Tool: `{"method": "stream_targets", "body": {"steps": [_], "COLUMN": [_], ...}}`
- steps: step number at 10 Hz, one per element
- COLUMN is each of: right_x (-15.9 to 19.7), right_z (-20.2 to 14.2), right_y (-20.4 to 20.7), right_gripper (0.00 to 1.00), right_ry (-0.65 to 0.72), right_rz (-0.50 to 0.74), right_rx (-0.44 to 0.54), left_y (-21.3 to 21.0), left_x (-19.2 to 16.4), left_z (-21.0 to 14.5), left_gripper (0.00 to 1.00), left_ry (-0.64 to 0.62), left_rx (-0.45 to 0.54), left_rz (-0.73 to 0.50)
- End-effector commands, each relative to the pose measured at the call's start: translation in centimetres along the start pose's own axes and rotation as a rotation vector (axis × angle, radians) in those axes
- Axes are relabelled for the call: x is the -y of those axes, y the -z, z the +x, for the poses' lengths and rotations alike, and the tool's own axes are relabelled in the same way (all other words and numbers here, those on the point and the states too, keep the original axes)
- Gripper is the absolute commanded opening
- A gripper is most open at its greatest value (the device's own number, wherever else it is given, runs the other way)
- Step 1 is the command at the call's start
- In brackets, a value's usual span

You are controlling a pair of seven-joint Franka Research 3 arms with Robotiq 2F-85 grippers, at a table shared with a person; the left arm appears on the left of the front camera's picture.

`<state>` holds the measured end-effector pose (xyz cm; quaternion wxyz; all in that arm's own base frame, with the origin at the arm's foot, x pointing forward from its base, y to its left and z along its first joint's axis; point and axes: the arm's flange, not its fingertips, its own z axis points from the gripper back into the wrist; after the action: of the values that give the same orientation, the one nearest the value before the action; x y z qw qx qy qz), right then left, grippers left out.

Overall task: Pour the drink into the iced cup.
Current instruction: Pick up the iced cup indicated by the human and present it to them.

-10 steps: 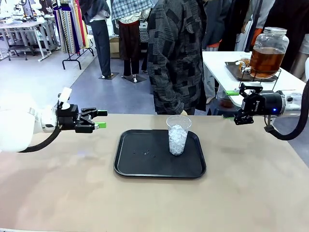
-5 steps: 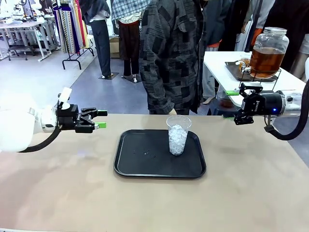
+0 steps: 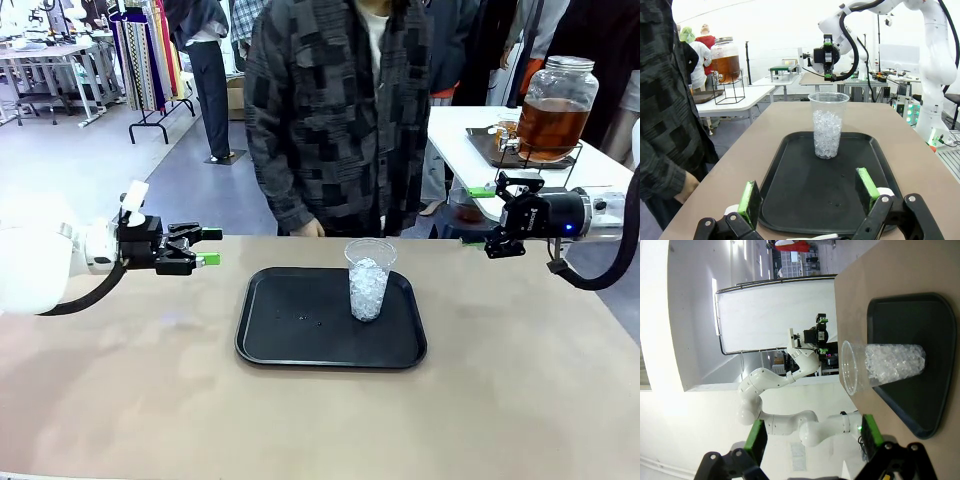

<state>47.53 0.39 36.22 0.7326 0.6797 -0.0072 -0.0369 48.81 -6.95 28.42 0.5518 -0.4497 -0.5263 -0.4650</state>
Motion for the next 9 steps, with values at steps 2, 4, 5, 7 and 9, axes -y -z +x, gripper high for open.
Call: {"method": "stream_targets", "body": {"steps": [2, 4, 5, 7, 9], "right_x": [-0.17, -0.17, -0.17, -0.17, -0.17], "right_z": [0.00, 0.00, 0.00, 0.00, 0.00], "right_y": [0.08, 0.08, 0.08, 0.08, 0.08], "right_gripper": [1.00, 1.00, 1.00, 1.00, 1.00], "right_ry": [-0.006, -0.006, -0.006, -0.006, -0.006], "right_rz": [-0.001, -0.001, -0.001, -0.001, -0.001], "right_rx": [0.000, 0.000, 0.000, 0.000, 0.000], "left_y": [0.15, 0.15, 0.15, 0.15, 0.15], "left_x": [-0.10, -0.10, -0.10, -0.10, -0.10], "left_z": [0.28, 0.28, 0.28, 0.28, 0.28], "left_gripper": [1.00, 1.00, 1.00, 1.00, 1.00], "left_ry": [-0.003, -0.003, -0.003, -0.003, -0.003], "left_rx": [-0.005, -0.005, -0.005, -0.005, -0.005], "left_rz": [0.001, 0.001, 0.001, 0.001, 0.001]}}
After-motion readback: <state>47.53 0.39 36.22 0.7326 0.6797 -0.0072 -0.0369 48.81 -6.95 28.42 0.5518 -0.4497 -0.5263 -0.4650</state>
